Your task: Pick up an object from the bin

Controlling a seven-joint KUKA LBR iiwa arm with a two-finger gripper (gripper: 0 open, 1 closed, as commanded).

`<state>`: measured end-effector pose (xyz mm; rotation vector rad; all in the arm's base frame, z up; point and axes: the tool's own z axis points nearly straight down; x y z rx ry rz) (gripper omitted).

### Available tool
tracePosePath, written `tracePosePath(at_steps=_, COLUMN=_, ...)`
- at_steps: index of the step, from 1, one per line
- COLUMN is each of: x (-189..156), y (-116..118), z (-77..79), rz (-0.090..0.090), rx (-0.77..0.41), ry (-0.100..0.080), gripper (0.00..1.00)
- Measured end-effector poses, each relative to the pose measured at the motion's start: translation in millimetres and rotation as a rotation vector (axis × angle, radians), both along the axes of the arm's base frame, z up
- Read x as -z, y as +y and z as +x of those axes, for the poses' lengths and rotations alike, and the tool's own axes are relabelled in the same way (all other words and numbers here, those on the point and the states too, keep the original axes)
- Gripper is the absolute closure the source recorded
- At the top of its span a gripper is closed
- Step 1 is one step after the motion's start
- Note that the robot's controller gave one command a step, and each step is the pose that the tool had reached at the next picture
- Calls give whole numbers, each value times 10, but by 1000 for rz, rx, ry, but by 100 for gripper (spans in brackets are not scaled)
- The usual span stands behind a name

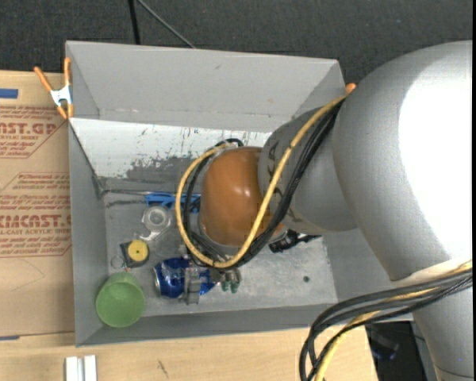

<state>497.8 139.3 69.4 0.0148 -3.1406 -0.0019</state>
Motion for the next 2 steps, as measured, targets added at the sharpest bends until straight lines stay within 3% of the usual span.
tracePosePath(at_steps=1, x=-16, y=314, z=-42, rz=1, rx=-725, ry=-11, gripper=100)
tracePosePath(at_steps=2, x=-1764, y=189, z=135, rz=-1, rx=-688, ry=-13, gripper=100)
